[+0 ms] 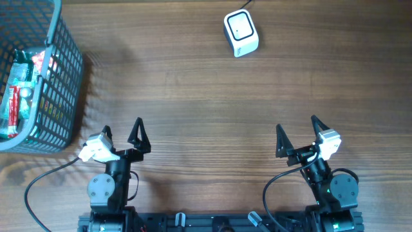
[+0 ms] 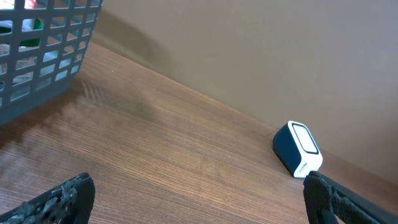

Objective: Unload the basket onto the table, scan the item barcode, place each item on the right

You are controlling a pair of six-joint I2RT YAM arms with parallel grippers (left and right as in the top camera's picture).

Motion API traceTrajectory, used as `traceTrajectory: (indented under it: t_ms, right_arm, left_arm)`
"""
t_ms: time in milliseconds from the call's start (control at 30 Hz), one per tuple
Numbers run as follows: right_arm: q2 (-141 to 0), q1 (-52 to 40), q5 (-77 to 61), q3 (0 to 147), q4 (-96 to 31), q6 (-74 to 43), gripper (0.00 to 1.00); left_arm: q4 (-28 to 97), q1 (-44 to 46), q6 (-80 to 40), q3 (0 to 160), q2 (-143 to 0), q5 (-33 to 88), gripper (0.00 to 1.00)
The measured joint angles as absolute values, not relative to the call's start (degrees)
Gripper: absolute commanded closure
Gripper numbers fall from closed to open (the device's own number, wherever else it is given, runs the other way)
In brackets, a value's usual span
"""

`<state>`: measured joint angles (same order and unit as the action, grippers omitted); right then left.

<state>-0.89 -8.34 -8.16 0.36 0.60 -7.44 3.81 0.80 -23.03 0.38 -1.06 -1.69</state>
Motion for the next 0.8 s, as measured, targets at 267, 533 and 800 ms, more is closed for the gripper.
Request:
traceTrajectory:
  t_ms: [267,533,800]
  right_arm:
    - [-1.1,-7.7,11.0,0.4,1.3,-7.4,0.00]
    - [-1.1,-7.7,13.8,0.4,1.3,-7.4,0.00]
    - [-1.1,-7.7,14.0,0.4,1.3,-7.4,0.00]
  left_arm:
    - [3.8,0.8,-23.0,0.4,-1.3,-1.7,0.00]
    - [3.8,0.8,-23.0,0.4,-1.3,-1.7,0.00]
    - [3.8,0.8,-23.0,0.4,-1.3,-1.7,0.00]
